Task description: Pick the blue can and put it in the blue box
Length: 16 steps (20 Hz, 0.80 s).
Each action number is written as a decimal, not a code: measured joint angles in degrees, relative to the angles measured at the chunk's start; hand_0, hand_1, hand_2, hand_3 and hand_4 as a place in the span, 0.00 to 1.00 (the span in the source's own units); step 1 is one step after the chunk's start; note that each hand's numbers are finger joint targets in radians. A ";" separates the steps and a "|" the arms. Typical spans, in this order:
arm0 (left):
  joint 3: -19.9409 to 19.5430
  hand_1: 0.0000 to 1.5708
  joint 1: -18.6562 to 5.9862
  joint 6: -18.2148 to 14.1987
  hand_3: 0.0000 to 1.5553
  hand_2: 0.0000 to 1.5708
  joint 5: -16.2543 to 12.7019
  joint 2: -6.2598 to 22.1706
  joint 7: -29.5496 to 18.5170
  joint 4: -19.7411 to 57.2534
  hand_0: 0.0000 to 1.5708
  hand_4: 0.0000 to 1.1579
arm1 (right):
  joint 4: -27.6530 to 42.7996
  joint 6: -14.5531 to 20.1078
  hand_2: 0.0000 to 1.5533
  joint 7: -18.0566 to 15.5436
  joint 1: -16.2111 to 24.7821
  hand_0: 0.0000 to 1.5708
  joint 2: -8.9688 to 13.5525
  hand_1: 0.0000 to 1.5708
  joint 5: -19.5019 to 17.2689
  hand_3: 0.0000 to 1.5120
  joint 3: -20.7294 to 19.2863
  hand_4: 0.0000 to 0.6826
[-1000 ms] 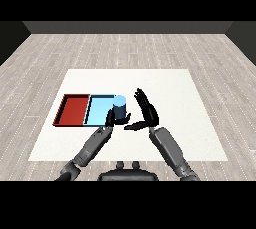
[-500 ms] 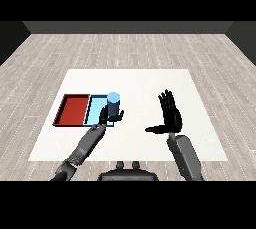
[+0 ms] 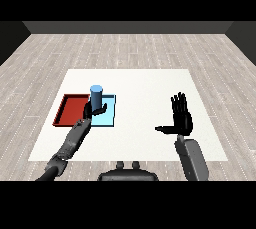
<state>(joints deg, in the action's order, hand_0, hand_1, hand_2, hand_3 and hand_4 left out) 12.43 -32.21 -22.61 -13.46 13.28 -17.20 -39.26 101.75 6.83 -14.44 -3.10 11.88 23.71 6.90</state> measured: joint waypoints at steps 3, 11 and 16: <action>-2.02 1.00 -2.44 1.39 0.96 1.00 0.24 1.86 1.22 6.74 1.00 0.92 | 0.19 -0.07 0.00 0.56 0.08 0.00 -0.01 0.00 0.03 0.00 -0.55 0.00; -3.22 1.00 -11.23 0.60 0.89 0.96 4.07 2.60 6.34 24.43 1.00 0.85 | -5.22 -0.39 0.00 -0.23 -1.85 0.00 -1.54 0.00 -0.15 0.00 -1.98 0.00; -1.58 0.92 -13.92 -0.93 0.64 0.86 7.33 -0.11 9.73 31.91 0.92 0.74 | -8.69 -1.28 0.00 -0.94 -3.01 0.00 -1.68 0.00 0.44 0.00 -3.69 0.00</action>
<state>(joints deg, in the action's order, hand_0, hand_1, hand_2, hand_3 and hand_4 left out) 10.85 -46.13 -23.54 -6.13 13.17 -7.47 -7.35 93.05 5.55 -15.37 -6.11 10.20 24.15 3.21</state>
